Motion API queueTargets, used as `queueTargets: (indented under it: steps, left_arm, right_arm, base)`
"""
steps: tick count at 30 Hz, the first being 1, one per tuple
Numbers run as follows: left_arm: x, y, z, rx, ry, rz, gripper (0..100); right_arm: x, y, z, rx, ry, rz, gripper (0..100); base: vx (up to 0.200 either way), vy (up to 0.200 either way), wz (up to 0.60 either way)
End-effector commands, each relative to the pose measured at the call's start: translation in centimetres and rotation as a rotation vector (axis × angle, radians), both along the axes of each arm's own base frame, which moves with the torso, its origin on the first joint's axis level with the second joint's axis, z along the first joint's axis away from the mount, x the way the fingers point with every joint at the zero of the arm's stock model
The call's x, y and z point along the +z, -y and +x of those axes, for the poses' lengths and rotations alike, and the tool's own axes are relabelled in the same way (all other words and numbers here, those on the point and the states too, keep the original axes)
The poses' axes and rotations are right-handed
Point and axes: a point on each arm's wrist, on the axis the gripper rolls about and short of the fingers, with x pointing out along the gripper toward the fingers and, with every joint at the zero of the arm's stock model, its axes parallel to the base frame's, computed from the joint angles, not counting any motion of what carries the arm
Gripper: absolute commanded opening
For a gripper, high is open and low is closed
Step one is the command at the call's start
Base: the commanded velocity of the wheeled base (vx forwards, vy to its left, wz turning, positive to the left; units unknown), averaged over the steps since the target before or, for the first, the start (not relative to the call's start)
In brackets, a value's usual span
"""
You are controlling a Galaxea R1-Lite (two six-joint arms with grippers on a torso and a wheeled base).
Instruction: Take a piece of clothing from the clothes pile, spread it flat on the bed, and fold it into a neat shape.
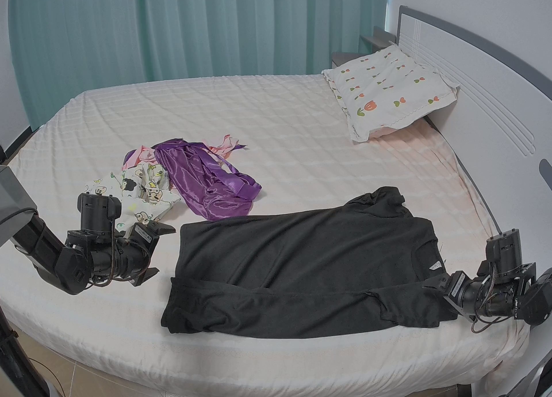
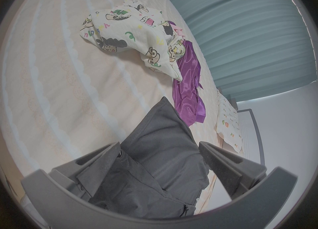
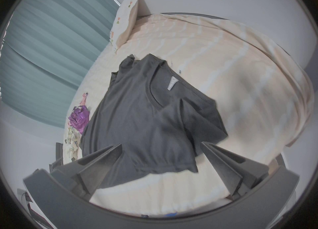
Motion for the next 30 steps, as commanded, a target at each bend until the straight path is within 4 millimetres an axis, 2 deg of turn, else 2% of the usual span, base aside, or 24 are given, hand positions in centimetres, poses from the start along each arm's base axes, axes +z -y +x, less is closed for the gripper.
queueTargets:
  steps: [1,7,13,14,30]
  left_arm:
    - [0.0,0.1,-0.1,0.003,-0.005,-0.015,100]
    - [-0.2,0.1,-0.1,0.007,-0.018,-0.037,100]
    - [-0.3,0.1,-0.1,0.007,-0.022,-0.037,100]
    - [-0.3,0.2,-0.1,0.007,-0.022,-0.038,100]
    - [-0.5,0.3,0.0,0.000,-0.029,-0.040,100]
  right_arm:
    - [-1.6,1.0,2.5,-0.022,-0.013,0.011,100]
    - [-3.1,1.4,4.5,-0.008,0.013,0.005,100]
    - [-4.1,1.9,5.5,-0.019,0.022,-0.002,100]
    - [-4.3,2.0,5.7,-0.026,0.022,-0.002,0]
    - [-3.8,4.3,6.7,-0.114,0.080,0.012,0]
  base:
    - [0.000,0.000,0.00]
    - [0.000,0.000,0.00]
    - [0.000,0.000,0.00]
    - [0.000,0.000,0.00]
    - [0.000,0.000,0.00]
